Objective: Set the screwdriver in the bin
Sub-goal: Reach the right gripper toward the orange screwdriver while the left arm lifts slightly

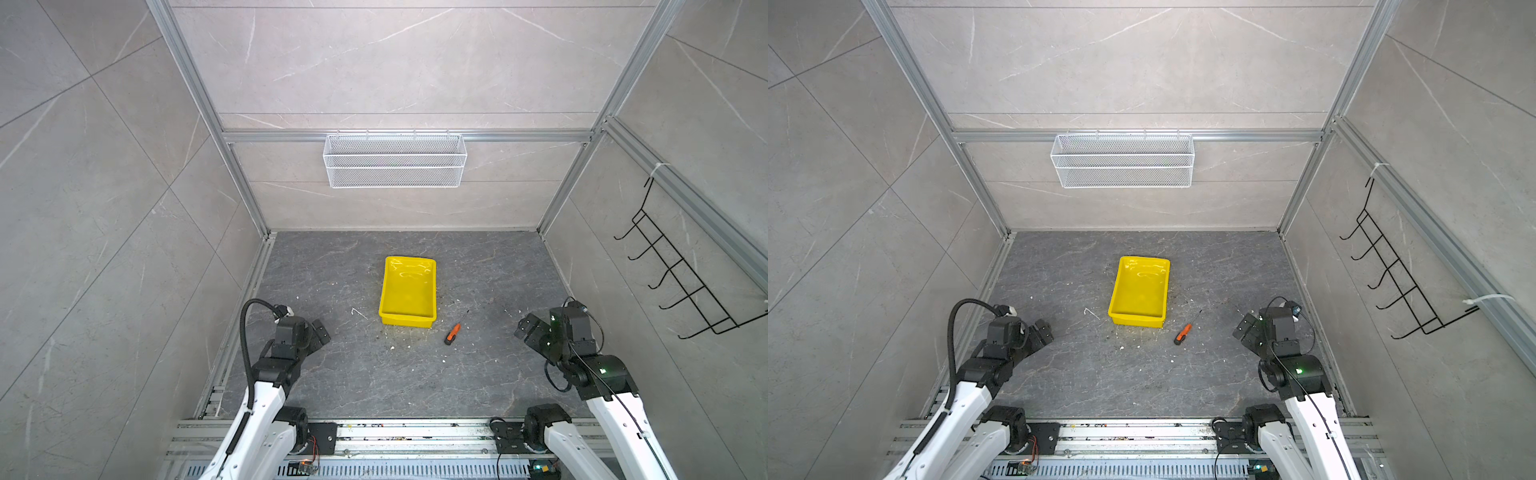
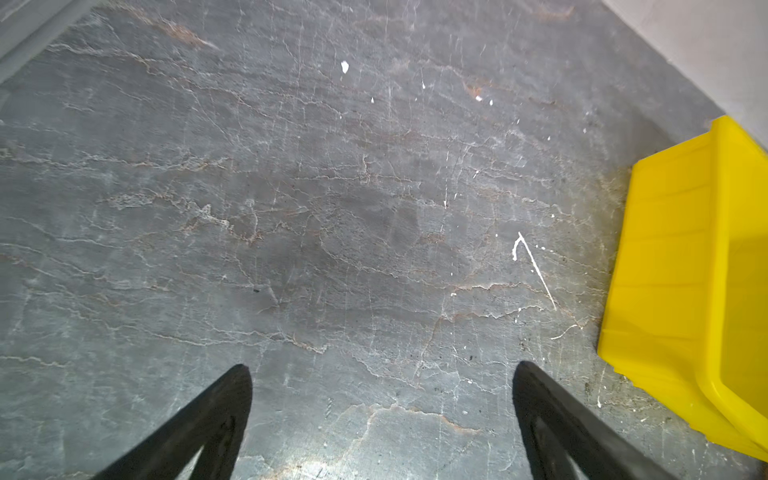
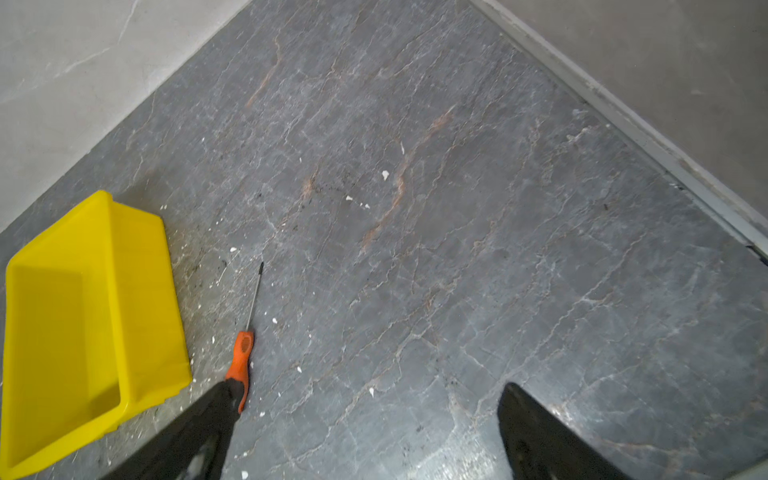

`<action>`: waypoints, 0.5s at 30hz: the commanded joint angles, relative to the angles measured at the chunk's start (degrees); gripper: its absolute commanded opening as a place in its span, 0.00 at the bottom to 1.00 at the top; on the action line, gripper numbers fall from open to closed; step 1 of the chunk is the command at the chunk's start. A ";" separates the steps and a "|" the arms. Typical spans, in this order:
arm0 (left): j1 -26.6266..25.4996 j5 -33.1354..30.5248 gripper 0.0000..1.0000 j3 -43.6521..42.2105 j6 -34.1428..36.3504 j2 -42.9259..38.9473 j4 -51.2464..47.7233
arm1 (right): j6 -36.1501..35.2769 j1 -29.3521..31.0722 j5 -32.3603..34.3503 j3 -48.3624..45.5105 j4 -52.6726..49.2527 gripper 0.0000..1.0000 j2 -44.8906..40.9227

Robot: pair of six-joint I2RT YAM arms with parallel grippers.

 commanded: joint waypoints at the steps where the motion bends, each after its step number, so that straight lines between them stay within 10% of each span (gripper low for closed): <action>1: 0.22 -2.09 1.00 -2.63 -2.90 -5.18 0.56 | -1.33 0.04 -9.52 1.20 -1.54 0.99 2.78; 7: 0.21 -2.26 1.00 -4.53 -3.02 -11.67 -0.43 | 4.72 1.48 -18.63 -3.44 8.71 0.99 6.48; 15: 0.21 -3.29 1.00 -5.07 -3.61 -12.35 -0.38 | 18.02 17.95 -10.42 -11.30 23.00 0.91 14.74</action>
